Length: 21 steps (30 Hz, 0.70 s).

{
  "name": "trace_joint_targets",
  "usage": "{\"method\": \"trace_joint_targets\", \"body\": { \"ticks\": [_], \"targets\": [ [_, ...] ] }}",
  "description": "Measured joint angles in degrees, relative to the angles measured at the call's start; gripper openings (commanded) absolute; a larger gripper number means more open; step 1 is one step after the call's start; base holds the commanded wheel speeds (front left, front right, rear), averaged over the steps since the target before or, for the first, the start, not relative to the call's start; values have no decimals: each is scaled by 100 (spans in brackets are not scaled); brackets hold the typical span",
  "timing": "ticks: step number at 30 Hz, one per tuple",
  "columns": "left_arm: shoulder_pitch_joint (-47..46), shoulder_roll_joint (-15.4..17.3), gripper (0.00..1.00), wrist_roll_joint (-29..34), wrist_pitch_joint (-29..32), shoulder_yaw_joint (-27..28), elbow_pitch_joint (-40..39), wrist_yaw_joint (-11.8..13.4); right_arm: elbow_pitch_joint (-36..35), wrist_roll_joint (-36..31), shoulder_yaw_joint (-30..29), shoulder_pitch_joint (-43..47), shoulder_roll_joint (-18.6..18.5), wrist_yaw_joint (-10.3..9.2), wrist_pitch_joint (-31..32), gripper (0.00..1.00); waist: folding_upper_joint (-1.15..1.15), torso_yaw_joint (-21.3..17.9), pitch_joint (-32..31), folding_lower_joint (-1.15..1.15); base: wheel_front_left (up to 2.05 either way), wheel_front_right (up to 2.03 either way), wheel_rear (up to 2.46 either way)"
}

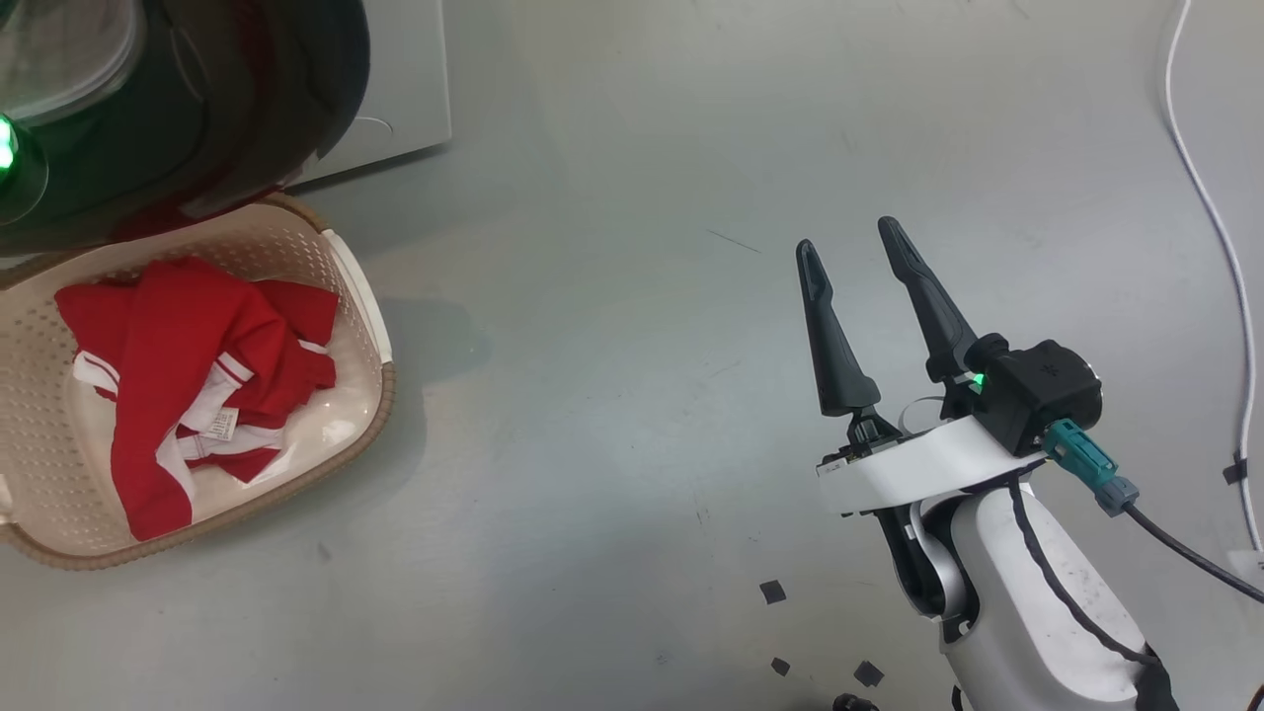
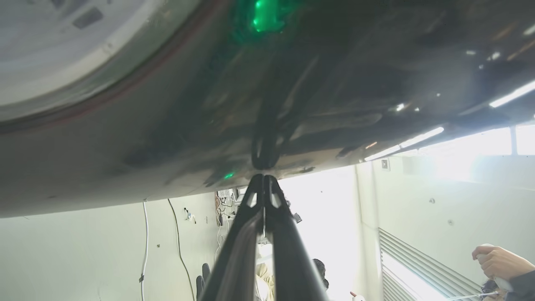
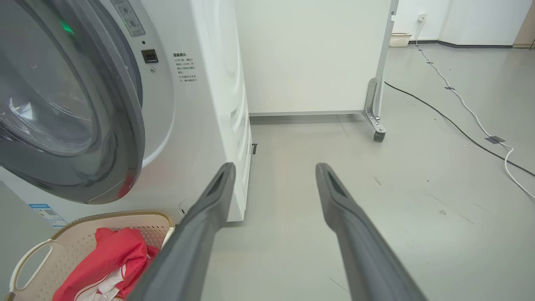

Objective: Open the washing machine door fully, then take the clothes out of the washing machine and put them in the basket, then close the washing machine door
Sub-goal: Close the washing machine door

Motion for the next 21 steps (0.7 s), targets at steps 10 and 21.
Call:
{"method": "trace_joint_targets", "body": {
  "ticks": [10,21],
  "targets": [
    [498,-142,0,24,116,-14,32,-580,100,-109,-125,2,-1,-1,0,100,0,460,-169,0,0,0,0],
    [1979,-492,100,20,-4,155,48,-1146,343,-294,-338,130,-3,4,-1,100,0,1061,-544,0,0,0,0]
  ]
}}
